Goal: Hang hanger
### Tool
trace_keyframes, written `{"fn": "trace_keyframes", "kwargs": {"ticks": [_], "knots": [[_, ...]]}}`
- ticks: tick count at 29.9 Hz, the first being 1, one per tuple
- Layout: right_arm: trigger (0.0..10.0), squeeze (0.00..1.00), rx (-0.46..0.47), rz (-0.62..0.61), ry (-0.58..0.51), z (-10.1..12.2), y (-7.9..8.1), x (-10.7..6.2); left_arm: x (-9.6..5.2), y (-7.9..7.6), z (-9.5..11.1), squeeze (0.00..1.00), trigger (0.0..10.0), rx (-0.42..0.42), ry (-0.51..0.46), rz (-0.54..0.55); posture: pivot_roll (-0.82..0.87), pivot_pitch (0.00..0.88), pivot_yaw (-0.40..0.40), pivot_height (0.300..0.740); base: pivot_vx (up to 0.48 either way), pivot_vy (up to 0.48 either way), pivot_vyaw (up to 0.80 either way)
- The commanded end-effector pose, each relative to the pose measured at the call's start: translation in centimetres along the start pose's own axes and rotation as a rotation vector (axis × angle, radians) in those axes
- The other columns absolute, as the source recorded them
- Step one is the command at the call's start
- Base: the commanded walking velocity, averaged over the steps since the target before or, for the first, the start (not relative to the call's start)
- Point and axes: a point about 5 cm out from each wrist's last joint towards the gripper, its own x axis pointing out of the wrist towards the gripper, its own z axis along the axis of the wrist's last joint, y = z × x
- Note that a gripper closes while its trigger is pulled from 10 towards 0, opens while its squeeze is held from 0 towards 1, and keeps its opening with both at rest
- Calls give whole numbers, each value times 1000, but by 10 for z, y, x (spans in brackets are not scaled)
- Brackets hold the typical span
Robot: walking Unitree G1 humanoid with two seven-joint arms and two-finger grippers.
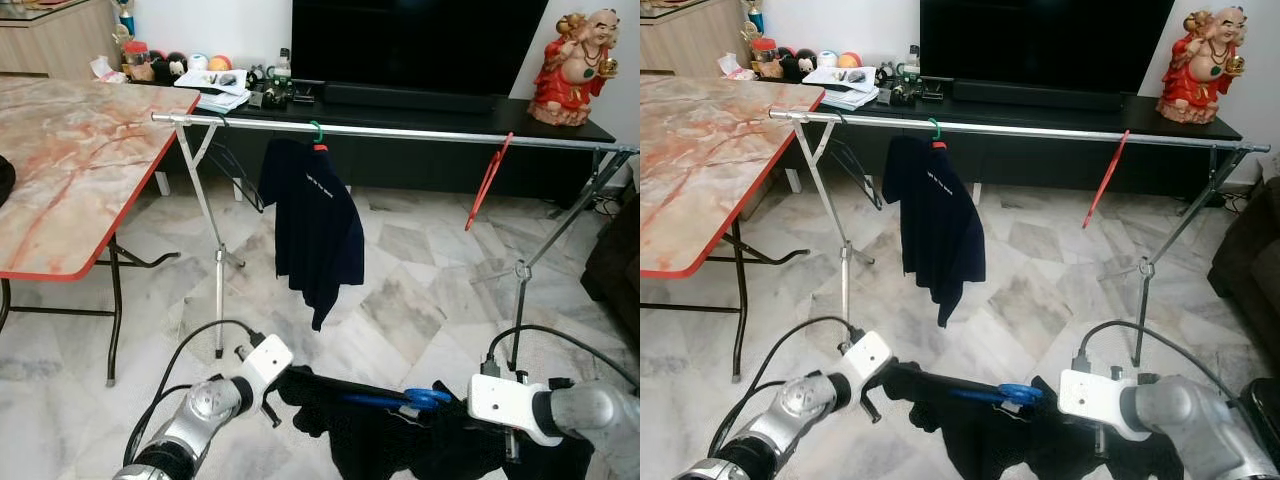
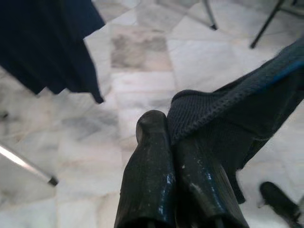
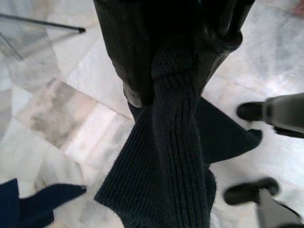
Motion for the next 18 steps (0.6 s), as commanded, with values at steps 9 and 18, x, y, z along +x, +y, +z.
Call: {"fn": "trace_keyframes", "kwargs": {"ticks": [9, 18], "knots": [[0, 0, 65, -136, -56, 14, -4, 24, -11, -9, 31, 0, 0, -6, -116, -250, -13, 50, -49, 740, 0, 0, 0], [0, 0, 116, -112, -130, 29, 4, 41, -22, -24, 72, 0, 0, 24, -229, -426, -8, 49, -48, 740, 0, 0, 0]]}}
